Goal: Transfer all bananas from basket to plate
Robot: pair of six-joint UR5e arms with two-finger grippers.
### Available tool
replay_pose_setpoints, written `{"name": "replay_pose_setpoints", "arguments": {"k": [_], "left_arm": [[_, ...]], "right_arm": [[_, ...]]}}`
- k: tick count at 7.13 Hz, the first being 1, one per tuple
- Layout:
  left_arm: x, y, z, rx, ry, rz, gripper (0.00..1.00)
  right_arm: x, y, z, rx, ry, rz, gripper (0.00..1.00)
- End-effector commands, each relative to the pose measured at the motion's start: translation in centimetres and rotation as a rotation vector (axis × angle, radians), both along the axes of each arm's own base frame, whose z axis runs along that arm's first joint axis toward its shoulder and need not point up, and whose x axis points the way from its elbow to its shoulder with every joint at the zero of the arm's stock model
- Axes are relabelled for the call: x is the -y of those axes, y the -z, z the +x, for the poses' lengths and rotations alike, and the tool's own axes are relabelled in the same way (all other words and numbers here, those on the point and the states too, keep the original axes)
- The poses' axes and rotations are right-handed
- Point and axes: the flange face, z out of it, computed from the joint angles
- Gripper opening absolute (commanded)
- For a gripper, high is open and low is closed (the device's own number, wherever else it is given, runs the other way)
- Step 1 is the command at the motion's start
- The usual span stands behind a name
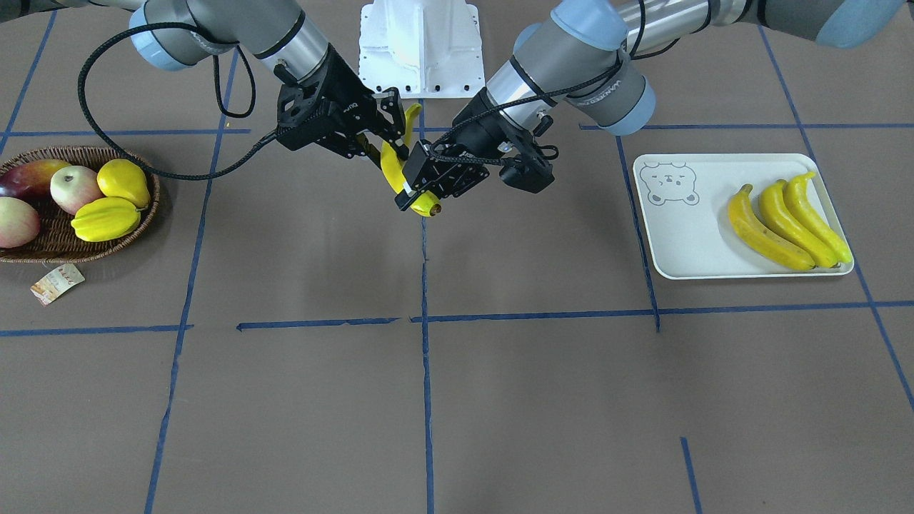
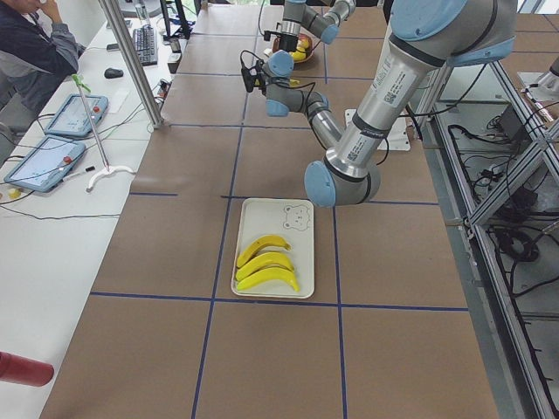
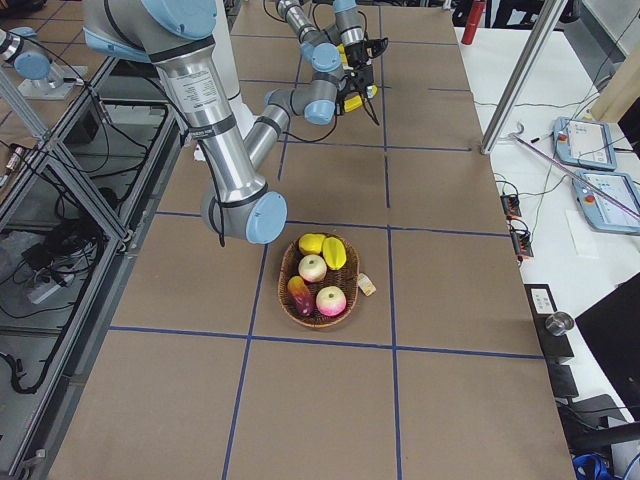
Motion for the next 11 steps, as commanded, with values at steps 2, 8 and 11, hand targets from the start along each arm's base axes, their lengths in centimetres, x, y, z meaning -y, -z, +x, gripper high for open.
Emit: {"name": "replay_pose_setpoints", "arguments": {"k": [2, 8, 11], "left_arm": [[0.0, -0.2, 0.0, 0.002, 0.001, -0.001, 0.0], [1.1, -2.7, -0.6, 0.039, 0.018, -0.022, 0.0], [3.6, -6.8, -4.9, 0.081, 0.082, -0.053, 0.0]], "right_arm": [[0.1, 0.0, -0.1, 0.0, -0.003, -0.005, 0.99], [2.6, 0.8, 6.3, 0.028, 0.06, -0.051, 0.99], [5.2, -2.2, 8.7, -0.121, 0.027, -0.137, 0.99]]}}
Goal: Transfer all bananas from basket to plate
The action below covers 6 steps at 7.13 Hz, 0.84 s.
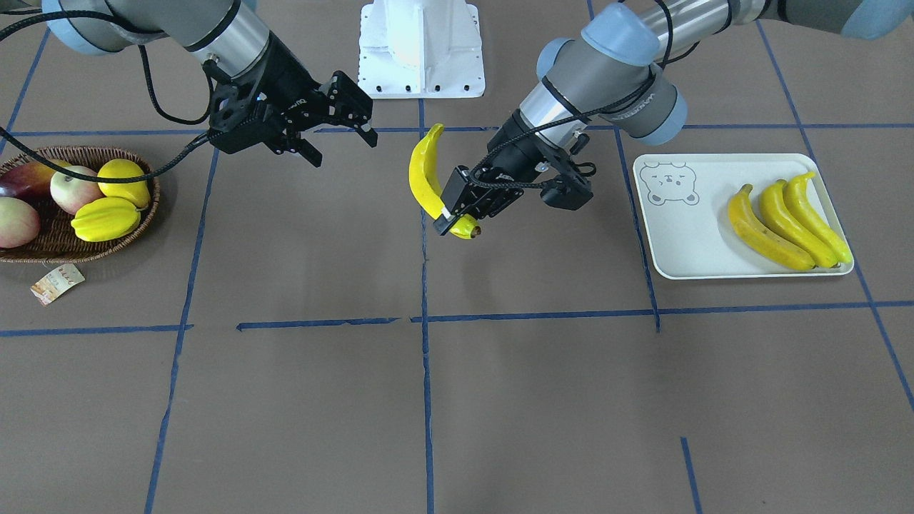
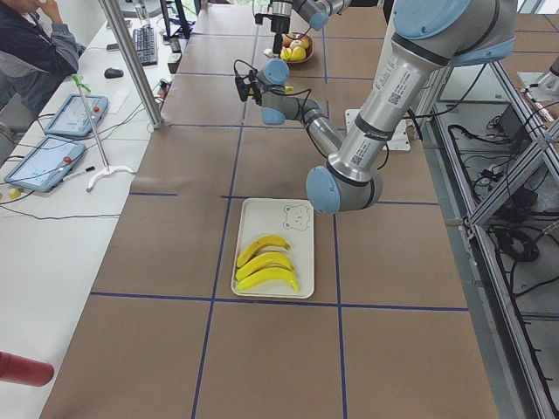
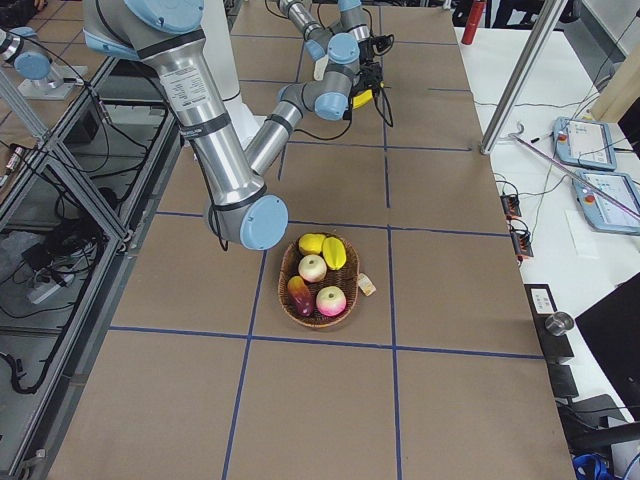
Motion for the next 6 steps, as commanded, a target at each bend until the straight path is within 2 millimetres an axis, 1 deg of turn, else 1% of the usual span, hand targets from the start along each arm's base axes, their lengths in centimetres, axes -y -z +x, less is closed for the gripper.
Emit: {"name": "replay_pose_setpoints", "arguments": {"k": [1, 2, 3, 4, 5, 6], "left_arm": [[1.4, -4.6, -4.1, 0.046, 0.051, -0.037, 0.0], [2.0, -6.7, -6.0, 0.067, 0.043, -0.058, 0.0], [2.8, -9.2, -9.2, 0.062, 0.028, -0.064, 0.0], [2.9, -13.2, -13.3, 0.068, 0.001, -0.047, 0.0], [3.0, -16.9, -16.6, 0.124, -0.018, -0.007, 0.0], [3.1, -20.3, -20.4, 0.174, -0.048, 0.011, 0.0]], "right_arm": [[1.7, -2.4, 1.5, -0.128, 0.007, -0.014, 0.99], [2.2, -3.0, 2.4, -0.19, 0.021, -0.006, 0.99], [2.0, -4.2, 4.3, -0.247, 0.049, 0.032, 0.99], [2.4, -5.6, 5.5, -0.304, 0.079, 0.057, 0.99], [3.0, -6.7, 6.4, -0.353, 0.102, 0.074, 0.99], [3.0, -7.8, 6.8, -0.378, 0.127, 0.1, 0.99]]}}
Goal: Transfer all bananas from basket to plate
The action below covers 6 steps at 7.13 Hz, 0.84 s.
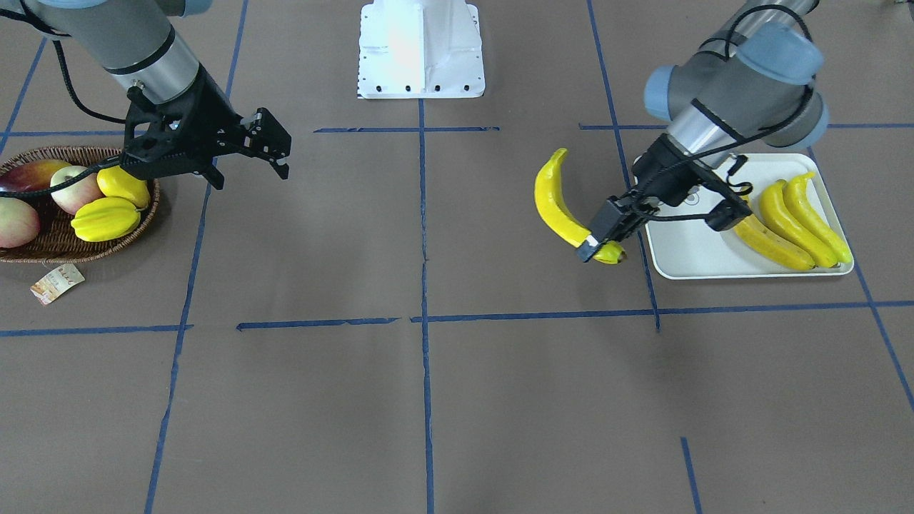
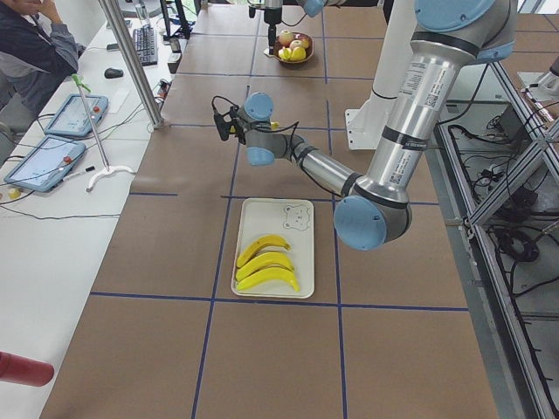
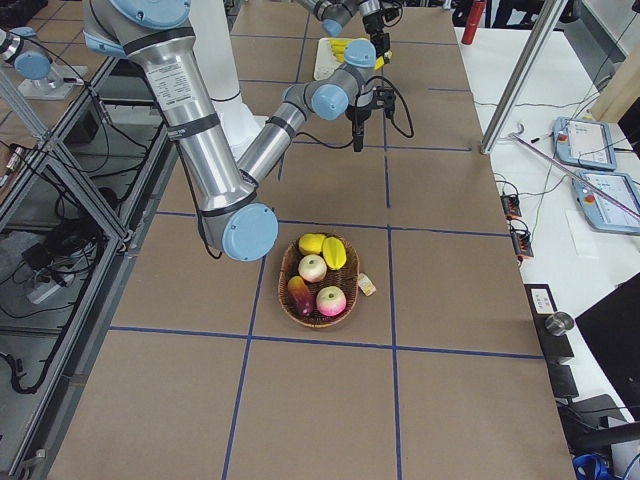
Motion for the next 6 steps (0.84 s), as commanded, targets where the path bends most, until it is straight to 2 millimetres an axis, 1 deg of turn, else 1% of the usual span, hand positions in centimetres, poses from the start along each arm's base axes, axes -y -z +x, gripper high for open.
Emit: {"name": "replay_pose_setpoints", "arguments": {"k": [1, 2, 3, 4, 5, 6], "left_arm": [[-0.5, -7.6, -7.9, 0.095, -0.07, 0.042, 0.0], [-1.2, -10.0, -9.2, 0.123, -0.081, 0.043, 0.0], [-2.1, -12.7, -9.8, 0.116, -0.074, 0.048, 0.0], [-2.3, -15.7, -9.8, 0.08, -0.061, 0.058, 0.0], [-2.4, -18.2, -9.9, 0.063, -0.057, 0.068, 0.0], [-2.6, -19.5, -10.0, 0.056, -0.056, 0.084, 0.0]], "right_arm": [[0.2, -1.7, 0.9, -0.047, 0.039, 0.025, 0.99], [0.2, -1.6, 0.8, -0.046, 0.04, 0.026, 0.99], [0.2, -1.6, 0.8, -0.046, 0.04, 0.026, 0.99], [0.2, -1.6, 0.8, -0.047, 0.039, 0.026, 0.99], [0.2, -1.6, 0.8, -0.047, 0.039, 0.026, 0.99], [0.1, -1.6, 0.7, -0.047, 0.04, 0.028, 0.99]]}}
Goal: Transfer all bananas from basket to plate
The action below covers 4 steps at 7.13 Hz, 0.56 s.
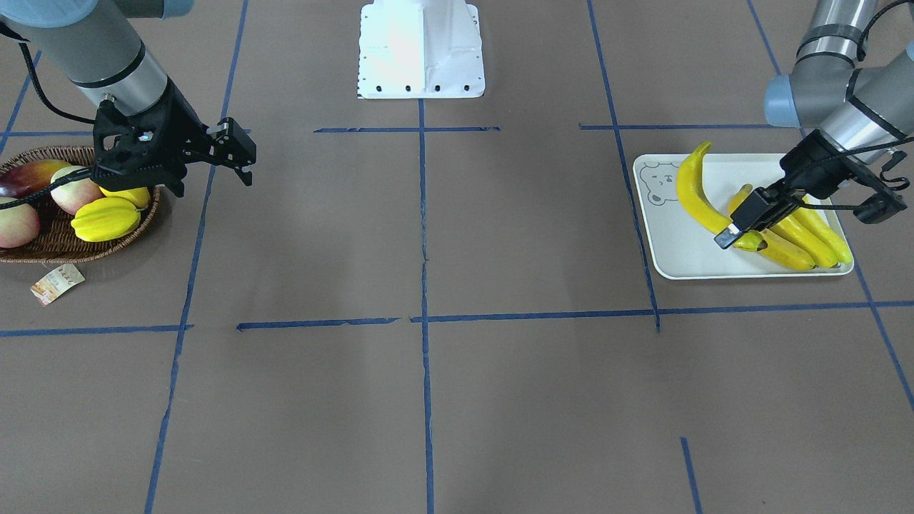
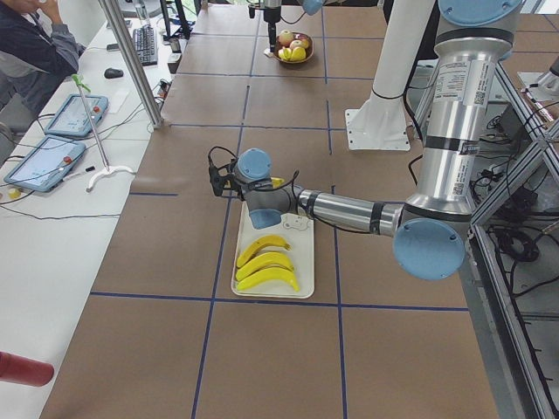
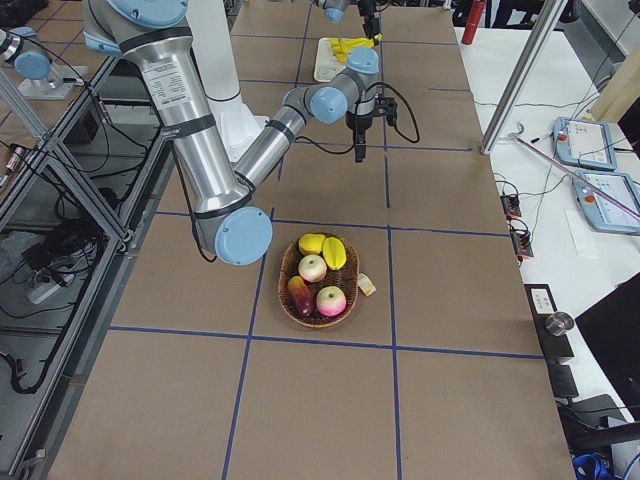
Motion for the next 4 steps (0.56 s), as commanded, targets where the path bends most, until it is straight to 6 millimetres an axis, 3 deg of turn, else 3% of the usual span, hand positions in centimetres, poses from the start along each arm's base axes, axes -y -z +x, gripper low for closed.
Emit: {"name": "replay_pose_setpoints", "arguments": {"k": [1, 4], "left_arm": [[-0.9, -4.6, -0.3, -0.027, -0.005, 0.044, 0.0], [-1.2, -7.3, -0.2, -0.024, -0.007, 0.046, 0.0]], "right_arm": [[0.0, 0.0, -0.1, -0.001, 0.0, 0.0, 0.99], [-0.1, 0.2, -0.3, 0.001, 0.004, 0.002, 0.99]]}}
